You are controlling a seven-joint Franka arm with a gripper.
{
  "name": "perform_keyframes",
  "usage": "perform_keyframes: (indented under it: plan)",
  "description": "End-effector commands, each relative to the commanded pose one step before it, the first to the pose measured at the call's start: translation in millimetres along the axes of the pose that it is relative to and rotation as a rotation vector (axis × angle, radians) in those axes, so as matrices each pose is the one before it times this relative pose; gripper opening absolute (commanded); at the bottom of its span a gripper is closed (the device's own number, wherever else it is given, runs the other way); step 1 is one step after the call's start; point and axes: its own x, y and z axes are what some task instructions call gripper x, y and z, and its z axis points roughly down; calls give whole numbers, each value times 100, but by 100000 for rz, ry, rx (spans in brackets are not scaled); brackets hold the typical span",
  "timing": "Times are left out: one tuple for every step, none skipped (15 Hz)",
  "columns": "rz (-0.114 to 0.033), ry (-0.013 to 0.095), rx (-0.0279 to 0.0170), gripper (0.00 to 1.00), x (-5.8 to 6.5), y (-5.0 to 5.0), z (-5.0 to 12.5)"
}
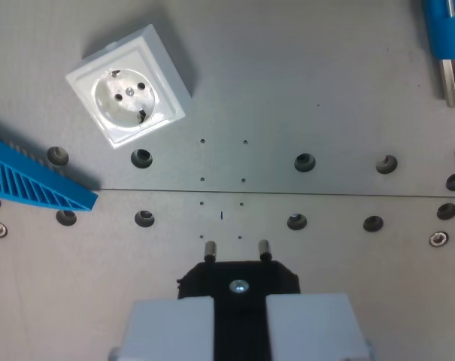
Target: Move above the white socket
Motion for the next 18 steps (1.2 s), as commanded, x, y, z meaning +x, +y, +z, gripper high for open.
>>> perform_keyframes:
  plan:
    - [-53,104,-26,0,0,1,-22]
    - [-71,30,11,0,0,-2,5]
    - [-218,29,20,0,0,-12,27]
    - [-486,48,20,0,0,-24,55]
    - [-593,-23,12,0,0,-32,73]
    - [-724,-4,6,0,0,-41,95]
    - [-594,124,21,0,0,-40,94]
    - [-589,240,-13,0,1,-48,115]
    - [-1162,320,-3,0,2,-99,241]
    - [-1616,263,10,0,6,-140,346]
    - [-1942,342,-11,0,14,-197,472]
    - [-1295,531,-49,0,21,-230,500]
    - [-1755,638,-91,0,27,-234,500]
    - [-1794,760,-94,0,30,-270,500]
    - [-1591,837,-98,0,28,-270,500]
    - [-1794,673,-67,0,11,-276,500]
    - [-1711,514,11,0,-18,-283,500]
    - [-1353,449,-119,0,-35,-271,500]
